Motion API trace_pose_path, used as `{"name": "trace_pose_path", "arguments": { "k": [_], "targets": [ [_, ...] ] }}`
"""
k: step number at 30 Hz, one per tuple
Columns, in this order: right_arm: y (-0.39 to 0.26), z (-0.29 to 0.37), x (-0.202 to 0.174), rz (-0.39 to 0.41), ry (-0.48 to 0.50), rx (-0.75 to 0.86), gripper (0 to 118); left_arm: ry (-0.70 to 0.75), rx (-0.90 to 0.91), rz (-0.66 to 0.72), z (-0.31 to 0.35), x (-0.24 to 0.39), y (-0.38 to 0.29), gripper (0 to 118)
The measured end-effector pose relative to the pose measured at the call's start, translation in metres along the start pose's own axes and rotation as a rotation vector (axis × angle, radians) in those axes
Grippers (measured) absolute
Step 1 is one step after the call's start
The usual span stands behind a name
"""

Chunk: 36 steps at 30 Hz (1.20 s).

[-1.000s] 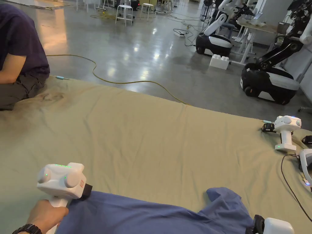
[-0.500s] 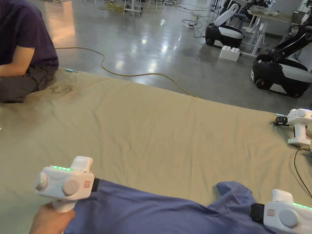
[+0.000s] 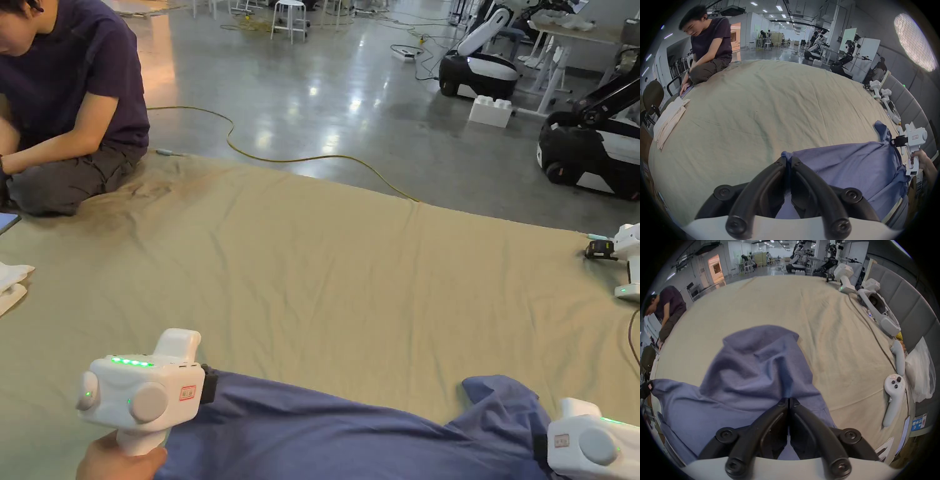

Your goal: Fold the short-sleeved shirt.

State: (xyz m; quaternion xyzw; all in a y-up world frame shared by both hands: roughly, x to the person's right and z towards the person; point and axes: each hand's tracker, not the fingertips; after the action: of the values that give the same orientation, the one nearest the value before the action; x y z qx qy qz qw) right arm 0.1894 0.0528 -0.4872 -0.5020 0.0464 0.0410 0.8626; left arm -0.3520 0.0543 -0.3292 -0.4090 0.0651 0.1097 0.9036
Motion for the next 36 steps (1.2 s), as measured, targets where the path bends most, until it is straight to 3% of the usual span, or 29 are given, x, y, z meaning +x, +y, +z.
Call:
{"name": "trace_pose_path", "arguments": {
  "k": [2,8,19,25,27,34,36],
  "targets": [
    [0.0,-0.004,0.014,-0.015,0.029,0.058,1,-0.007,0.019,-0.002,0.01,0.002,-0.001,6],
    [-0.023,0.089,0.022,-0.005,0.056,0.205,1,-0.035,0.091,-0.023,0.046,-0.004,-0.005,6],
    [-0.117,0.195,0.02,0.135,0.032,0.23,1,-0.088,0.098,-0.018,0.141,-0.018,-0.058,6],
    [-0.179,0.185,0.026,0.183,-0.032,0.127,1,-0.106,-0.073,-0.041,0.146,-0.028,-0.112,6],
    [-0.195,0.192,0.009,0.24,-0.073,0.063,1,-0.095,-0.139,-0.037,0.138,-0.027,-0.129,6],
    [-0.224,0.133,0.007,0.201,-0.083,-0.096,1,-0.061,-0.261,-0.034,0.099,-0.023,-0.156,6],
    [-0.226,0.125,0.008,0.152,-0.079,-0.12,1,-0.06,-0.258,-0.019,0.102,-0.023,-0.147,7]
  ]
}}
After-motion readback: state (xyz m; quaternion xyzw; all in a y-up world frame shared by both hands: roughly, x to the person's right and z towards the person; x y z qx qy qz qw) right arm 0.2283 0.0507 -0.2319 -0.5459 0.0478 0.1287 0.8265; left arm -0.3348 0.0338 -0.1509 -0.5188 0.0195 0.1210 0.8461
